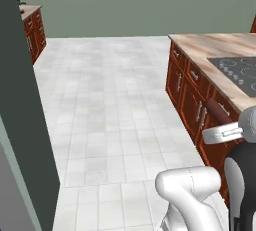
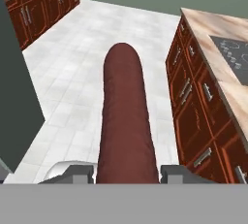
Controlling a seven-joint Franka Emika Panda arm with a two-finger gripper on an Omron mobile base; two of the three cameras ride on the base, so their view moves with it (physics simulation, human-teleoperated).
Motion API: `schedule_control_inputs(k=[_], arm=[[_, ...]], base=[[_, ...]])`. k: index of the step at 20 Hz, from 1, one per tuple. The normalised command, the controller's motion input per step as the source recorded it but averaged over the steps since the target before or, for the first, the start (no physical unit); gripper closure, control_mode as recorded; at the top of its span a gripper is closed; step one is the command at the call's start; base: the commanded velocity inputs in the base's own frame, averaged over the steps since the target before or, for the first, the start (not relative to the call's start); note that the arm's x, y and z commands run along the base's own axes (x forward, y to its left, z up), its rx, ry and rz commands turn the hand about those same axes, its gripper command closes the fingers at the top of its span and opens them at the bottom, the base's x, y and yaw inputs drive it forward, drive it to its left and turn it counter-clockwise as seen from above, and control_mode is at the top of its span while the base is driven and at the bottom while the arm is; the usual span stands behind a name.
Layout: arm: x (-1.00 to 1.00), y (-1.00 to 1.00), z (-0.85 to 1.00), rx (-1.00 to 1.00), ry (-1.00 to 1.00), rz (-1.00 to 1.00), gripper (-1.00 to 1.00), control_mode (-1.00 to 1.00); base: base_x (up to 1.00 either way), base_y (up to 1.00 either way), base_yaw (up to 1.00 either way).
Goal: Retrieve the sausage and cheese from the fridge and place them on the cutting board on the counter.
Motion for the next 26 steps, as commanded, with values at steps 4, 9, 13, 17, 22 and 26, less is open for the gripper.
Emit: schedule_control_inputs(k=[4, 9, 13, 17, 22, 26], arm=[[0.0, 0.0, 0.0, 0.0, 0.0, 0.0, 1.0, 1.0], [0.0, 0.0, 0.0, 0.0, 0.0, 0.0, 1.0, 1.0], [0.0, 0.0, 0.0, 0.0, 0.0, 0.0, 1.0, 1.0], [0.0, 0.0, 0.0, 0.0, 0.0, 0.0, 1.0, 1.0], [0.0, 0.0, 0.0, 0.0, 0.0, 0.0, 1.0, 1.0], [0.0, 0.0, 0.0, 0.0, 0.0, 0.0, 1.0, 1.0]], base=[[1.0, -0.32, 0.0], [1.0, -0.1, 0.0], [1.0, -0.04, 0.02], [1.0, -0.03, 0.02], [1.0, -0.08, 0.02], [1.0, 0.0, 0.1]])
